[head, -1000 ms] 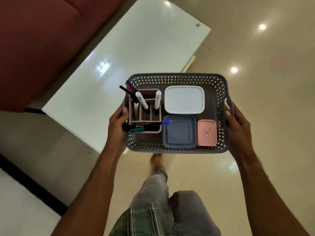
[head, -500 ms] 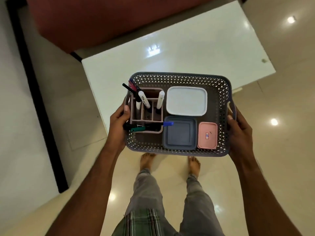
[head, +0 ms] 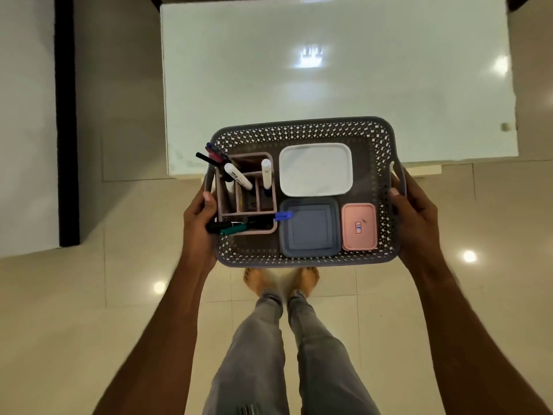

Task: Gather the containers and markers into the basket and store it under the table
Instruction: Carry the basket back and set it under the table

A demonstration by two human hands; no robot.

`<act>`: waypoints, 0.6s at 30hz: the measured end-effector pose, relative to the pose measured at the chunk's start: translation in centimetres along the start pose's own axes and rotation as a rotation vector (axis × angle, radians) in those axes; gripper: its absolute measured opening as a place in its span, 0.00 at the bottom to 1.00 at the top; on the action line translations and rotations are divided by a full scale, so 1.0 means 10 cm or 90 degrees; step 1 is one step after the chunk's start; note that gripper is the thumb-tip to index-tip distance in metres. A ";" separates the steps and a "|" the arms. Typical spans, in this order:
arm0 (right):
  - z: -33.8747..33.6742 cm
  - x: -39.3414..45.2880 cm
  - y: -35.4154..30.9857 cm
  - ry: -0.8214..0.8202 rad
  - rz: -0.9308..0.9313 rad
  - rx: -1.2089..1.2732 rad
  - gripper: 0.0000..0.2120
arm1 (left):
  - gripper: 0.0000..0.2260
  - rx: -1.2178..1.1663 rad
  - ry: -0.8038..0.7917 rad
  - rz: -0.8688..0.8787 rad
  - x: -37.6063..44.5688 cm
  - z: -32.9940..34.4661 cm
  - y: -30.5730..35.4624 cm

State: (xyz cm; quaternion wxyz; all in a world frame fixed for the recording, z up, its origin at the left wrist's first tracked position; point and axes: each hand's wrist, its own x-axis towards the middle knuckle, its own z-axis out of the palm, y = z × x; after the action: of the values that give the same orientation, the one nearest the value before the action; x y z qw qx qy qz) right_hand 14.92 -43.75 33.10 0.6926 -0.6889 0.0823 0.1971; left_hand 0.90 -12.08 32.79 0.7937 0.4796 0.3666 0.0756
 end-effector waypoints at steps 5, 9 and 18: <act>0.06 0.04 0.20 -0.076 -0.008 0.001 0.27 | 0.17 -0.034 0.008 0.012 0.03 -0.22 -0.23; 0.11 0.05 0.44 -0.109 0.012 -0.004 0.28 | 0.18 -0.049 0.040 0.000 -0.01 -0.42 -0.45; 0.03 -0.10 1.29 -0.107 0.118 -0.037 0.30 | 0.20 -0.039 0.070 -0.044 -0.09 -0.90 -1.15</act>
State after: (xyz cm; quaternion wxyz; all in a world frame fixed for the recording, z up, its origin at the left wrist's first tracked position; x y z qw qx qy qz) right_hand 8.94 -43.96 21.66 0.6558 -0.6793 0.0815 0.3191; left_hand -8.33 -12.26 21.42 0.7888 0.4371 0.4234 0.0858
